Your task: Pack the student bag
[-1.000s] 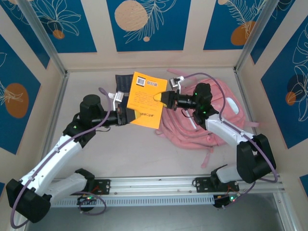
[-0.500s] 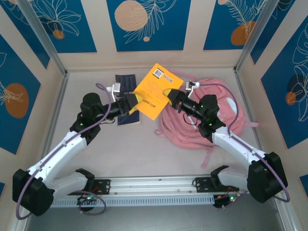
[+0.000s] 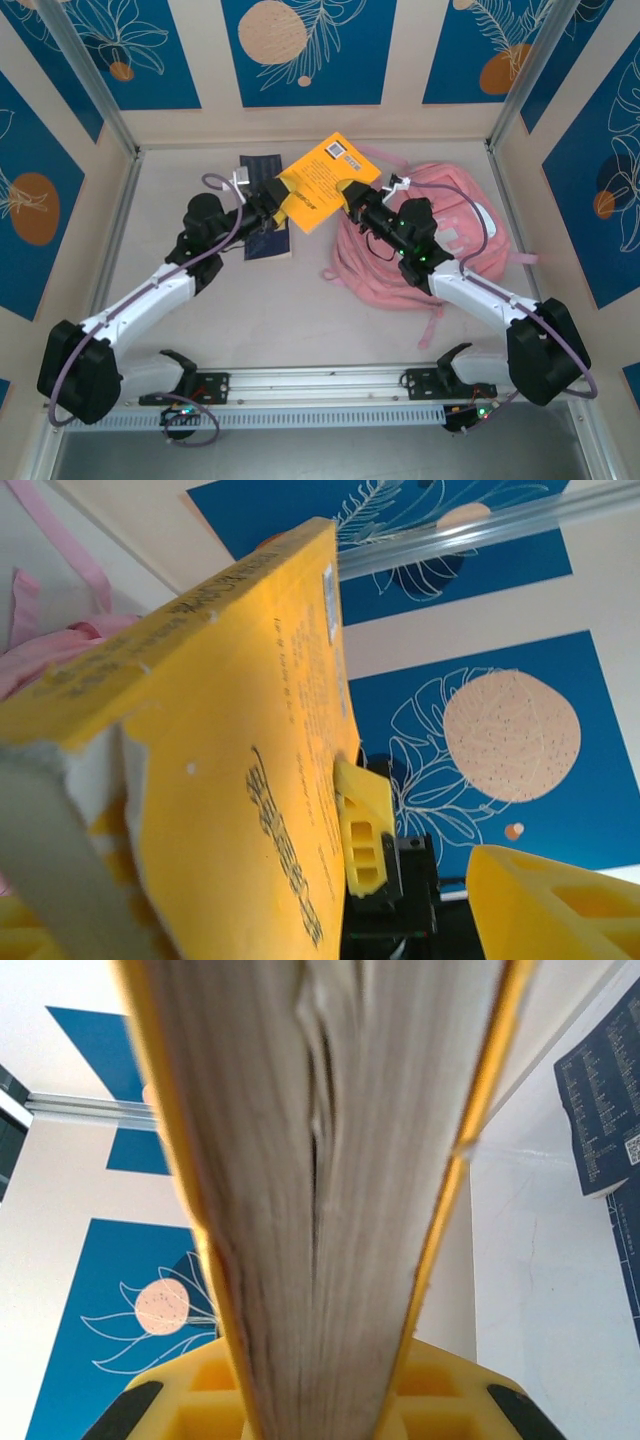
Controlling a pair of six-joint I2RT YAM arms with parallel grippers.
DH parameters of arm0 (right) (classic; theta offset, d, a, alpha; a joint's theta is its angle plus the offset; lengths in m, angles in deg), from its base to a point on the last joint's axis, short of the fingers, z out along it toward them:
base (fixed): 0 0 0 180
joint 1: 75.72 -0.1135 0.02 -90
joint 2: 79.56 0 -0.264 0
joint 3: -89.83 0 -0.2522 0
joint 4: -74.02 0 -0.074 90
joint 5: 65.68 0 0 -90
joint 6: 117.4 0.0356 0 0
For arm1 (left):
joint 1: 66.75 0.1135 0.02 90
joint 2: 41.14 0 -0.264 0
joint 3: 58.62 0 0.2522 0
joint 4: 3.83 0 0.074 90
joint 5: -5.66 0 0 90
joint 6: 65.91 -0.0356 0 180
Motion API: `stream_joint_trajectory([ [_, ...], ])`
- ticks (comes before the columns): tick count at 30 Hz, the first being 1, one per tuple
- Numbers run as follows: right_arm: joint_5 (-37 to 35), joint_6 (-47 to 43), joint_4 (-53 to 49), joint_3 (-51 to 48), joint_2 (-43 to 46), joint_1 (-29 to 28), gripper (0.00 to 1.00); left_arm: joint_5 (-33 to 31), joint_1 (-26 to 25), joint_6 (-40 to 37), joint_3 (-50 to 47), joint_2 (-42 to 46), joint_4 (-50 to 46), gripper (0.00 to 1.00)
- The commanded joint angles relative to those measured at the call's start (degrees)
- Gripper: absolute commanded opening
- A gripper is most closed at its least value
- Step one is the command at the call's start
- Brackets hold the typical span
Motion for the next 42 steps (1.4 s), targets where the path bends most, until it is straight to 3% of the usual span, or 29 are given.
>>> stream_joint_trajectory([
  [1,-6.0,0.1,6.7,3.2,0.8,-1.4,0.00,-3.0,-1.1,1.0,2.4,-1.0,4.8,0.67],
  [6,-7.5,0.2,6.5,3.2,0.6,-2.5,0.00,-4.6,-1.5,0.9,3.0,-2.0,5.0,0.55],
  [12,-9.8,-0.3,5.2,2.4,1.0,-3.2,0.00,-5.2,-1.8,1.5,2.9,-2.7,6.4,0.30],
  [18,-12.8,-0.2,3.0,2.0,1.4,-3.7,0.00,-5.4,-2.6,1.3,2.7,-2.6,5.8,0.35],
  [21,-13.7,0.6,3.1,1.9,0.9,-3.9,0.00,-6.0,-3.4,0.7,2.8,-2.5,4.7,0.44],
  [25,-14.1,0.9,2.9,1.8,0.4,-4.1,0.00,-6.0,-4.2,0.5,2.9,-3.0,4.8,0.45],
  [30,-13.9,0.9,1.6,1.9,0.1,-4.5,0.00,-6.5,-4.1,-0.8,2.9,-2.8,4.1,0.30],
  [35,-12.5,-1.8,-2.1,2.4,1.3,-4.7,0.00,-7.1,-3.5,-3.7,3.7,-1.7,0.1,0.01],
  [38,-8.9,-5.7,-8.2,3.0,3.2,-3.8,0.25,-8.0,-2.6,-8.0,5.7,0.6,-9.9,0.00],
  [42,-10.5,-12.7,-29.1,4.8,8.4,-3.1,0.54,-9.8,-1.0,-16.4,7.5,6.3,-22.2,0.00],
])
